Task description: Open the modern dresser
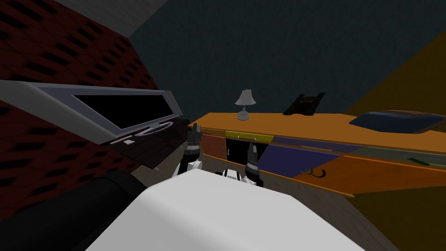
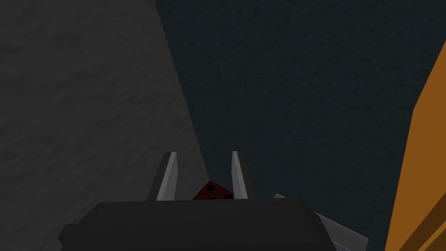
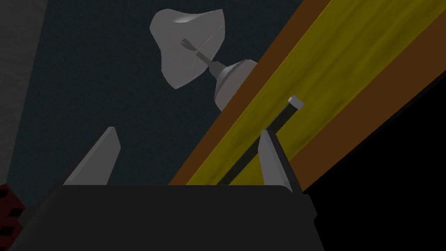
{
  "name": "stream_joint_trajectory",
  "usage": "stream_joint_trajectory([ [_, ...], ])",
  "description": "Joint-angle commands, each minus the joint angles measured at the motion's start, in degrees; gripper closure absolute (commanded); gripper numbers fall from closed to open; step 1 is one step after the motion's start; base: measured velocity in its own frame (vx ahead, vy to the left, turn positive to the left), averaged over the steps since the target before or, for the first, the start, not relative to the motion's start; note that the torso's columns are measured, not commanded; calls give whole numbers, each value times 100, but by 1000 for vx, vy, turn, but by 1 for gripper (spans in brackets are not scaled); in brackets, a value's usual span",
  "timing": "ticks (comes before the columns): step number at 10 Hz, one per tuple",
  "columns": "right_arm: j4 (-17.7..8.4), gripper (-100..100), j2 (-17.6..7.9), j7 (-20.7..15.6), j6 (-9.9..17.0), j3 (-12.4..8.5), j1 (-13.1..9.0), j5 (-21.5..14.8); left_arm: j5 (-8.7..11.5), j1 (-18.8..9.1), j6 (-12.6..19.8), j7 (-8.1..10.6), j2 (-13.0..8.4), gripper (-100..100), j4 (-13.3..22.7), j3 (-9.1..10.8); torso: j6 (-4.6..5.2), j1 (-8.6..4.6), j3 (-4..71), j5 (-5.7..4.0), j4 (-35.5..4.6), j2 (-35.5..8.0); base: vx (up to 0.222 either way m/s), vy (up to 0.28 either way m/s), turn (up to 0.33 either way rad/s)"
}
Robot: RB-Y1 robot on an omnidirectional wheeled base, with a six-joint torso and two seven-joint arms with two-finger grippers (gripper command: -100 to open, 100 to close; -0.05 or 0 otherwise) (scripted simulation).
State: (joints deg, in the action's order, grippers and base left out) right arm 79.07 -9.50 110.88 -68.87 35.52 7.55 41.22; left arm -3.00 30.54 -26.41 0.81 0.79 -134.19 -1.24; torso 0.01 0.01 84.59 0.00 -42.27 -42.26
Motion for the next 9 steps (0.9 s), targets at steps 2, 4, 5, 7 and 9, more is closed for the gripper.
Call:
stream_joint_trajectory([
  [2,-243,-100,-2,488,-169,115,-87,157,0,0,0,0,0,0,0,0,-1,0,-3,0,-1,-4,30,-34,34],
  [4,-444,-100,-9,812,-308,212,-155,286,0,-1,0,0,0,0,0,0,-3,3,-4,1,-2,-4,36,-31,76],
  [5,-634,-100,-23,1013,-440,304,-220,408,0,0,0,0,0,0,0,0,0,-1,-1,0,-1,-2,45,-43,111],
  [7,-810,-100,-42,1319,-564,389,-280,521,0,0,0,0,0,0,0,0,0,-5,-1,-1,0,-2,37,-47,65],
  [9,-972,-100,-67,1619,-677,468,-336,626,0,0,0,0,0,0,0,0,-1,2,-3,1,-2,-5,38,-39,64],
])
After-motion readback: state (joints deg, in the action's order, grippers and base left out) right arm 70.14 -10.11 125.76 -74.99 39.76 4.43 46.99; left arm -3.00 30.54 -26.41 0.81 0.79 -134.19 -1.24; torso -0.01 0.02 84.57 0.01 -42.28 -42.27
